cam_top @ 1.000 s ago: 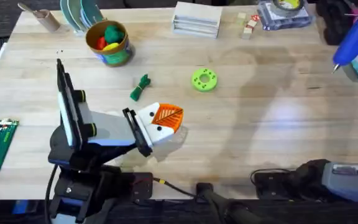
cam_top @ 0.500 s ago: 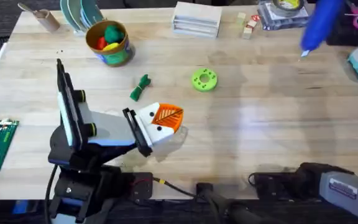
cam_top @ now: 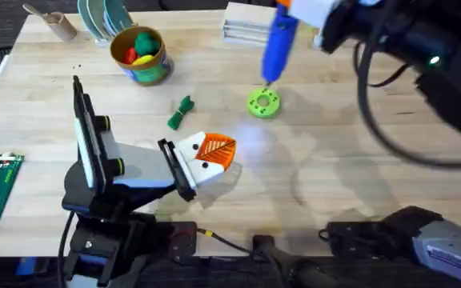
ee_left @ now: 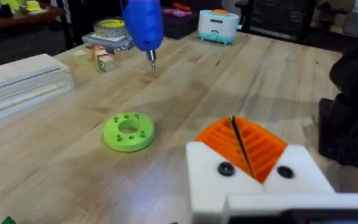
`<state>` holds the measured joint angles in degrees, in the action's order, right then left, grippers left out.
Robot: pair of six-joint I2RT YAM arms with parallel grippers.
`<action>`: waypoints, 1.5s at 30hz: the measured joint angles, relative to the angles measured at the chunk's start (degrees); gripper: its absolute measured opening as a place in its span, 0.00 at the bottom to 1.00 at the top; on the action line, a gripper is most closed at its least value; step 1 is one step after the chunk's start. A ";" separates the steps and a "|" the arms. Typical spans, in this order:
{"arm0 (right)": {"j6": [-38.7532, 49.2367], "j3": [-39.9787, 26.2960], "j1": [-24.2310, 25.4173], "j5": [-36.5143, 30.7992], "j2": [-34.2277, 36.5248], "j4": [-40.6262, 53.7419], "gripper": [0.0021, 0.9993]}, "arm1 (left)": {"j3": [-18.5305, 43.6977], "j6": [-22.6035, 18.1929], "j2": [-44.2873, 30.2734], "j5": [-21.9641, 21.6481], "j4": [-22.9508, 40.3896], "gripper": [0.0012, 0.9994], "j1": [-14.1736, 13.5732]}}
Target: Pick up the gripper from the table and insert it into the empty holder that is missing its gripper. Then pick up a screw, insert it into the mounting hole, and use the screwdriver to tighten it. Finally, clean up the table by picking up the vegetable and placing it into the bucket.
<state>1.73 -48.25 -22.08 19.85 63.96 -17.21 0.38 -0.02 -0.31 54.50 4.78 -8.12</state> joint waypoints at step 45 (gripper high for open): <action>1.53 6.08 -30.26 1.01 -0.20 -22.80 0.03 | 0.00 0.01 0.01 0.14 0.00 0.00 0.00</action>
<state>3.26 -42.17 -52.34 20.86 63.77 -40.01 0.38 -0.01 -0.30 54.64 4.78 -8.12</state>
